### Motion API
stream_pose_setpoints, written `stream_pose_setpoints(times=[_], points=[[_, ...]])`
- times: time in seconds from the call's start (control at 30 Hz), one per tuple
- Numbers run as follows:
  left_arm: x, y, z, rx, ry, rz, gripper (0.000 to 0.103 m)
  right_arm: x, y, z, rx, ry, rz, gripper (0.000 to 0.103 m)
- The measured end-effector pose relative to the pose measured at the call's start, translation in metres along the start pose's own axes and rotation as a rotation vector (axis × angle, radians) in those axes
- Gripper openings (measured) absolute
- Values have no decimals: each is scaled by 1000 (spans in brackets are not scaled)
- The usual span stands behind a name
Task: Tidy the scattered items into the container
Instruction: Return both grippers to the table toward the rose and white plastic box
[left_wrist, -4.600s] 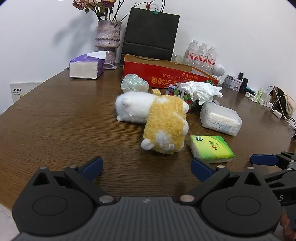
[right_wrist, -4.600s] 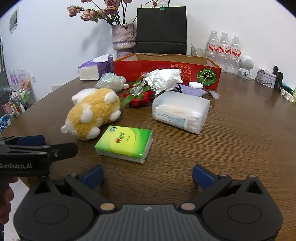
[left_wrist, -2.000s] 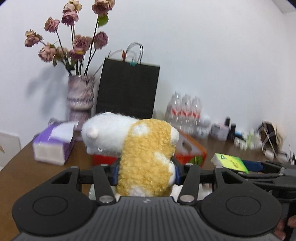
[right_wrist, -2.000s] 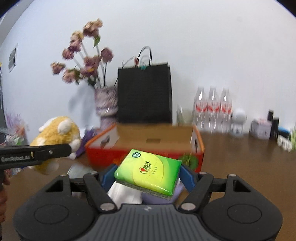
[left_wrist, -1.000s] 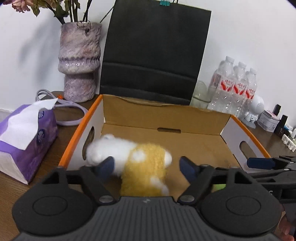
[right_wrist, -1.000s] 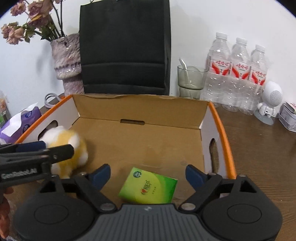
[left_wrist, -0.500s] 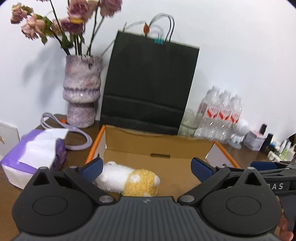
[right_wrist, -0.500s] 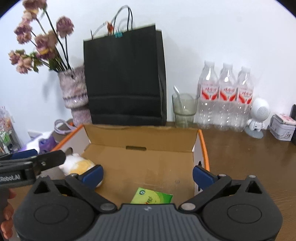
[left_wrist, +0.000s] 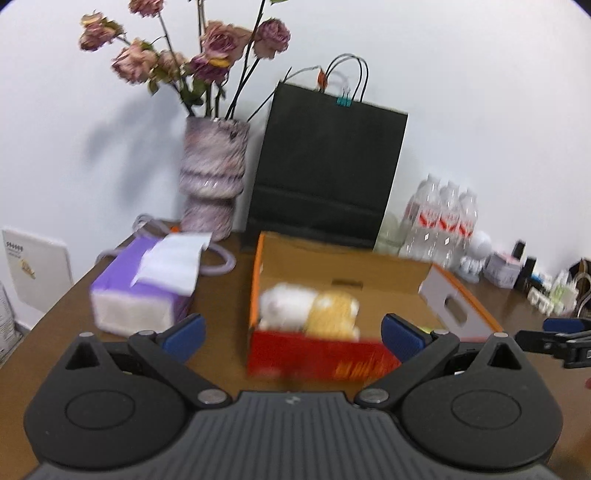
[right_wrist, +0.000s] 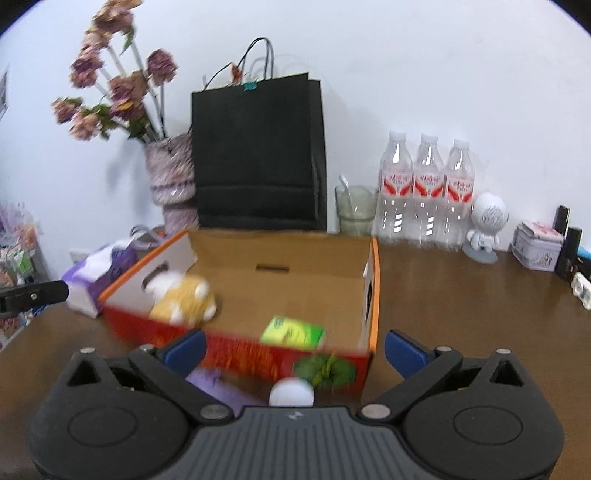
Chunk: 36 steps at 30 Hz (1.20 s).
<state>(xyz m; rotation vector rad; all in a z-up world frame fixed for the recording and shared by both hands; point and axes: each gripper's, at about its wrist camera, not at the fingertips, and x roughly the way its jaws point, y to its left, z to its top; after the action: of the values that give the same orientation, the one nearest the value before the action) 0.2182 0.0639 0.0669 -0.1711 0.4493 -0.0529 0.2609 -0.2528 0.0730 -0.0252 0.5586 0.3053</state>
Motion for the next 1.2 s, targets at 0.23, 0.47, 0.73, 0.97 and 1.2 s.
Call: stream_pose_setpoints(times=[0.23, 0.47, 0.73, 0.97, 1.2], points=[[-37, 9, -46, 43, 84, 25, 103, -32, 21, -63, -19, 67, 16, 103], [-67, 6, -83, 31, 126, -7, 103, -63, 48, -107, 19, 72, -18, 103], [-73, -8, -108, 50, 127, 3, 103, -56, 88, -130, 13, 74, -91, 103], [-70, -17, -108, 61, 100, -40, 103, -37, 111, -134, 36, 45, -214, 103], [-57, -28, -106, 75, 110, -67, 103, -26, 108, -131, 60, 75, -256, 100]])
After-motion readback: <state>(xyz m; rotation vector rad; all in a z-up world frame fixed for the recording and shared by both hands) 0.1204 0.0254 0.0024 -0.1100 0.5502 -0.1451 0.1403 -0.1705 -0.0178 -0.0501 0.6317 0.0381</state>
